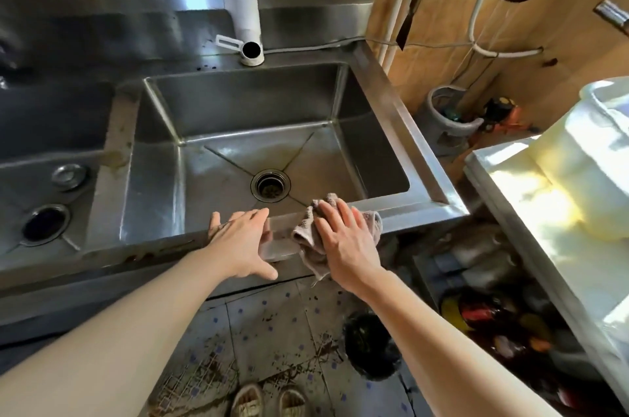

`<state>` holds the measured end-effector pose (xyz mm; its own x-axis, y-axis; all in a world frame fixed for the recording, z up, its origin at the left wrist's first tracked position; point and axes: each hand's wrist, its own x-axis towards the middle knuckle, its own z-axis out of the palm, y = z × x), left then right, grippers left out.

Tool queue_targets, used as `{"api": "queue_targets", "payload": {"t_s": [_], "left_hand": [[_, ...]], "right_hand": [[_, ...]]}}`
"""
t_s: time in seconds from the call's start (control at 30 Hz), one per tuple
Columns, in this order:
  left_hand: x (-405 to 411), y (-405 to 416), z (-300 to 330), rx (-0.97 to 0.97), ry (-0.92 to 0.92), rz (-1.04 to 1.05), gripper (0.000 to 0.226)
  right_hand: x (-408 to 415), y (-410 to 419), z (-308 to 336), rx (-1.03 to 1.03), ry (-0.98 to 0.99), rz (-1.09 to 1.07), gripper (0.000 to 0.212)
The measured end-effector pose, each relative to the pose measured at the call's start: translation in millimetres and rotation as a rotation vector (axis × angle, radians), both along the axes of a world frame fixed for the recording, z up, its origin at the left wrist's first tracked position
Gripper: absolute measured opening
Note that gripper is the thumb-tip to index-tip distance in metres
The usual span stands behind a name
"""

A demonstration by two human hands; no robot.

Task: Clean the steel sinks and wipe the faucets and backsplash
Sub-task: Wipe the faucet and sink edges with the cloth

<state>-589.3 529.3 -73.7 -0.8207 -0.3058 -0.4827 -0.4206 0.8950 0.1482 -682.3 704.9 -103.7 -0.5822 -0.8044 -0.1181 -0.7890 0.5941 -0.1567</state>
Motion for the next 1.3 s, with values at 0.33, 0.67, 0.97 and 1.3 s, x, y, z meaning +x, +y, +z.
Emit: {"api": "queue_targets", "payload": {"t_s": [0.33,0.67,0.97,1.3], "left_hand": [[101,-85,5,-0.19,-0.086,0.159,0.085],[97,-91,0,-0.232,-0.04,0.132,0.058],[116,-100,-2,-0.096,0.063,0.147,0.106],[226,-205,8,-0.074,-0.053,0.249,0.089]], "right_hand": [[-29,13,18,0.185,-0.046,0.064,0.078],[16,-37,7,0.178,-0.002,0.12,0.076],[107,-141,10,0.16,-0.037,0.276,0.079],[110,-142,17,0.19,-0.027,0.224,0.088]]}}
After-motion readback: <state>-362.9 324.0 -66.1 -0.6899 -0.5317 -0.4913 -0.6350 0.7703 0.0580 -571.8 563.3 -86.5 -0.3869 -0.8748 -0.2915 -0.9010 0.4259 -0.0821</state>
